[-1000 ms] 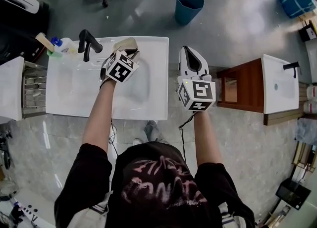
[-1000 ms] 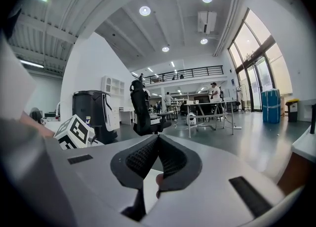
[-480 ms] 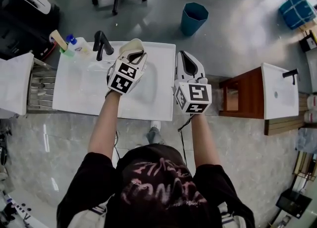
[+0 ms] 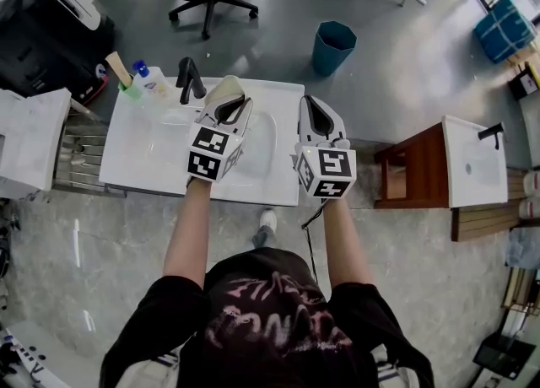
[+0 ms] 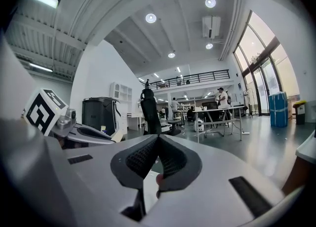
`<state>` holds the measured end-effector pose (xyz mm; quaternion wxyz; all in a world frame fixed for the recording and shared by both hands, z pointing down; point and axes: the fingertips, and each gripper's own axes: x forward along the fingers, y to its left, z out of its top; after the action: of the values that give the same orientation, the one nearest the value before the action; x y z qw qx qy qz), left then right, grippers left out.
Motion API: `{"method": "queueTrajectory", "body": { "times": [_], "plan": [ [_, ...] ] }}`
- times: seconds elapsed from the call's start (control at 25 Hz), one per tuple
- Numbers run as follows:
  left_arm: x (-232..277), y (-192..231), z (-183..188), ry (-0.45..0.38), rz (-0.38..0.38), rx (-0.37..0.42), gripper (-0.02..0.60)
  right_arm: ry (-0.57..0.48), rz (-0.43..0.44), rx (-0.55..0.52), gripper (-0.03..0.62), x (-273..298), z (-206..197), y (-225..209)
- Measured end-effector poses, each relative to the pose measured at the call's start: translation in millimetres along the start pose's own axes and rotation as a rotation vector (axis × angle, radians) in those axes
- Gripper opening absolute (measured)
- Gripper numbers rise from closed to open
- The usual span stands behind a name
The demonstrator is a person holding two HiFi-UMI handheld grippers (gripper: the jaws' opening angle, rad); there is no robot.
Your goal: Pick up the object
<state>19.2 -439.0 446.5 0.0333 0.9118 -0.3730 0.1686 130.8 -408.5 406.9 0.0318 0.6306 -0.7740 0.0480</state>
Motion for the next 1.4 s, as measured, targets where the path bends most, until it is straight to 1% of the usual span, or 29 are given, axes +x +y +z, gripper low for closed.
{"method": "queueTrajectory", "body": {
  "times": [0.08, 0.24, 0.44, 0.6, 0.76, 0.96, 1.16, 1.4],
  "plan": [
    [-12.7, -0.4, 6.5, -0.031, 0.015, -0.030, 0.032, -0.001, -0.002, 0.002, 0.015, -5.7, 1.8, 3.3],
    [-32.4, -1.8, 20.5, -0.071, 0.050, -0.014, 0.032, -0.004, -0.007, -0.009, 0.015, -15.5, 7.6, 6.7],
    [-53.6, -2.8, 33.9, -0.136, 0.074, -0.065, 0.032, -0.014, -0.013, -0.020, 0.015, -28.1, 14.9, 8.7],
    [-71.6, -2.9, 45.7, -0.172, 0.102, -0.055, 0.032, -0.024, -0.015, -0.026, 0.015, -37.7, 21.0, 12.0],
    [-89.0, -4.8, 57.8, -0.206, 0.104, -0.050, 0.032, -0.039, -0.018, -0.048, 0.015, -48.5, 30.1, 20.2],
    [-105.1, -6.9, 62.7, -0.236, 0.101, -0.058, 0.032, -0.050, -0.022, -0.075, 0.015, -59.0, 38.4, 30.4],
    [-117.0, -7.8, 63.4, -0.253, 0.110, -0.046, 0.032, -0.053, -0.033, -0.074, 0.015, -67.3, 38.7, 35.8],
    [-129.2, -4.0, 64.5, -0.273, 0.119, -0.053, 0.032, -0.057, -0.033, -0.080, 0.015, -71.9, 42.5, 44.5]
  ]
}}
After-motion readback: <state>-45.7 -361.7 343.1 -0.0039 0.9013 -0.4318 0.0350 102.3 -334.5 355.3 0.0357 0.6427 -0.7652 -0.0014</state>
